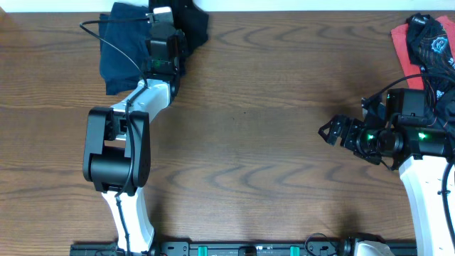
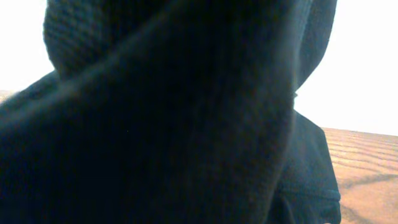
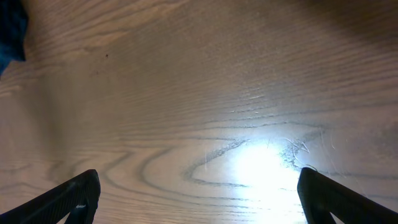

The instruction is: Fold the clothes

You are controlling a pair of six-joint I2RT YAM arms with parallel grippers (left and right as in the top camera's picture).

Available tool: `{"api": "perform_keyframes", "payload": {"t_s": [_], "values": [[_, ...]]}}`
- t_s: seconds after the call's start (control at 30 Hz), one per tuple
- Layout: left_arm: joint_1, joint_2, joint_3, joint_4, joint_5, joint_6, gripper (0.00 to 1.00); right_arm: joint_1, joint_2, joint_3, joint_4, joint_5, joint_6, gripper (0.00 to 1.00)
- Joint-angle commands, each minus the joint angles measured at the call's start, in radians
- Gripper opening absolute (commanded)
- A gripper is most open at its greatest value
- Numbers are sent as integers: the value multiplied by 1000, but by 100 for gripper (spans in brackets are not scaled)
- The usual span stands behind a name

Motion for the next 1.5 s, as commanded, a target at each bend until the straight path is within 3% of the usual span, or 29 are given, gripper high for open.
{"api": "perform_keyframes", "payload": {"t_s": [0.0, 0.5, 1.0, 1.47], "values": [[5, -83, 35, 0, -48, -42, 6, -6, -7, 17, -10, 24, -19, 99], [13, -161, 35, -184, -156, -195, 6, -5, -7, 17, -36, 31, -19, 99], [94, -130, 31, -275, -154, -364, 6, -5, -7, 17, -39, 31, -19, 99], [121, -103, 31, -418, -159, -441, 6, -5, -7, 17, -58, 31, -19, 99]]}}
